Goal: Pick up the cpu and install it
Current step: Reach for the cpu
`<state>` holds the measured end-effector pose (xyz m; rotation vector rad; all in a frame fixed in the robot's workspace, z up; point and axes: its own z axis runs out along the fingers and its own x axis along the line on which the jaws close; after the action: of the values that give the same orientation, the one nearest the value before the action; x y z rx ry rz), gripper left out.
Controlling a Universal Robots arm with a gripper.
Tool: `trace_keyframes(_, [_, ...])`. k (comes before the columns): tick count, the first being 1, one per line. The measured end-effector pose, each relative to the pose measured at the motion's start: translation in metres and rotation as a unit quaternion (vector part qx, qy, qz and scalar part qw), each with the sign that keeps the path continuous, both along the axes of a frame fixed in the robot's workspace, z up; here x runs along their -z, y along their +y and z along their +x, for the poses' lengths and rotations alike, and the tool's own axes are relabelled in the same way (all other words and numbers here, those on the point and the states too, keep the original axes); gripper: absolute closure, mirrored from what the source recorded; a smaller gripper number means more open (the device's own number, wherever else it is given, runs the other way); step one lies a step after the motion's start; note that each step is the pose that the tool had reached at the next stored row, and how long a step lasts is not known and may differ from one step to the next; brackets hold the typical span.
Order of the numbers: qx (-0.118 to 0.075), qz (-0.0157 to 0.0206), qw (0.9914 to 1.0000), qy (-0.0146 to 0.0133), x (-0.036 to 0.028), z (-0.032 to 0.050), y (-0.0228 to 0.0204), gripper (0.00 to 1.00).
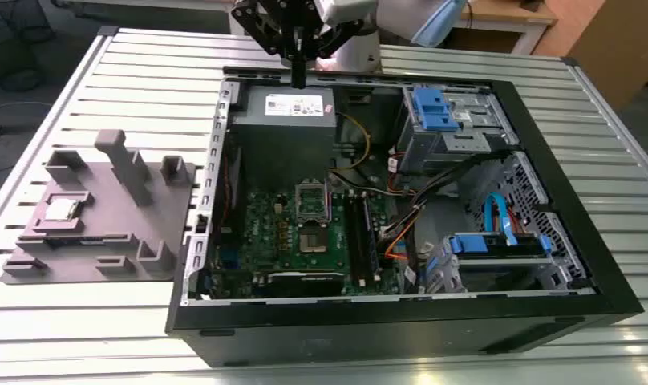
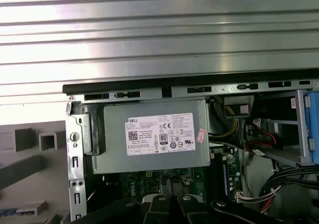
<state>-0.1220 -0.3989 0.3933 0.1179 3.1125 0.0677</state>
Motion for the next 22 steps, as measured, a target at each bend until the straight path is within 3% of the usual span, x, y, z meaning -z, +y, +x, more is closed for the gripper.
trace_keyframes(12, [0.000,0.0000,1.00000,0.0000,0.0000,-0.0046,0.0000,0.89])
trace_keyframes(22, [0.000,0.0000,1.00000,0.0000,0.0000,-0.0151,0.0000,0.89])
